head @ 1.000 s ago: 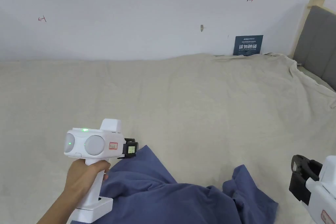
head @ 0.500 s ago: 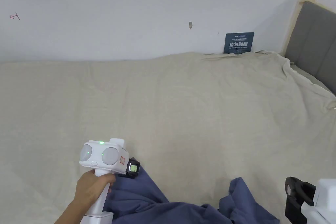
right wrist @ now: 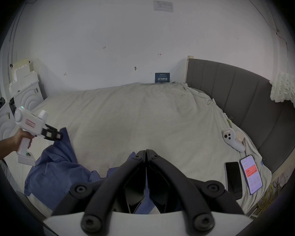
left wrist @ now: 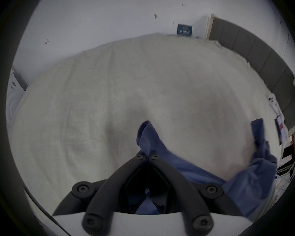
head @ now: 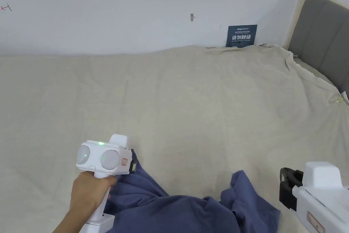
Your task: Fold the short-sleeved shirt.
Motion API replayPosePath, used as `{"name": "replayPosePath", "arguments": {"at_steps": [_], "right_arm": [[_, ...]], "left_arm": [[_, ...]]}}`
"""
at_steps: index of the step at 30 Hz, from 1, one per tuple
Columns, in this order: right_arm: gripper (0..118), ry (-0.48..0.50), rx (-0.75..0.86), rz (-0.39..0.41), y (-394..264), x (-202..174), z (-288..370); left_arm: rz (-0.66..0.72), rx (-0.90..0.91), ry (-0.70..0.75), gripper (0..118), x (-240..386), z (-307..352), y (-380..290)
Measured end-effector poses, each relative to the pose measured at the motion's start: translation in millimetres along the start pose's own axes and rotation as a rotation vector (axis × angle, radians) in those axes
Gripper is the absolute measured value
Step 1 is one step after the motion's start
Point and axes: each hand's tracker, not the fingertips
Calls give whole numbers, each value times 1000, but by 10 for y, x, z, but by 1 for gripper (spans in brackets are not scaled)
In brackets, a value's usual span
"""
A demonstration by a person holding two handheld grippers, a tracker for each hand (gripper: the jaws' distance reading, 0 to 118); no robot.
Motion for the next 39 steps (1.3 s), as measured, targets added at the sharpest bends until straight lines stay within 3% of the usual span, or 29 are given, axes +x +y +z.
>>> {"name": "replayPosePath", "arguments": {"at_steps": [6,7,8,10,11,13,19,24,30,31,33,34,35,38,39], "right_arm": [[2,35,-91,-6,121,57,-441],[10,40,-95,-11,136,56,-522],[29,39,-100,0,148,45,-603],[87,66,-157,-20,156,56,-789],[99,80,-201,-49,152,71,-902],[100,87,-240,-81,124,77,-1066],[100,65,-376,-92,-57,51,-1578],[100,26,-410,-115,-253,63,-1589],[98,-15,-452,-57,-434,113,-1458],[92,-22,-468,-37,-475,121,-1472],[68,-24,-492,-35,-550,124,-1507],[39,-27,-502,-27,-584,118,-1491],[22,-29,-520,-15,-633,103,-1503],[3,-17,-487,45,-693,6,-1400],[3,-7,-500,50,-684,-15,-1394]], "left_arm": [[-10,59,-17,0,-49,494,-79],[-4,64,-17,0,-59,557,-94],[-4,71,-21,0,-65,612,-107],[-8,82,-21,0,-70,695,-144],[-8,85,-25,0,-75,737,-161],[-7,91,-34,0,-76,784,-186],[-7,99,-36,0,-87,842,-225],[-2,96,-39,0,-102,821,-260],[-1,87,-42,0,-115,756,-286],[1,87,-42,0,-115,751,-290],[4,86,-42,0,-117,734,-306],[5,84,-41,0,-115,731,-311],[4,84,-40,0,-114,730,-318],[4,79,-38,0,-106,750,-348],[7,80,-37,0,-112,755,-355]]}}
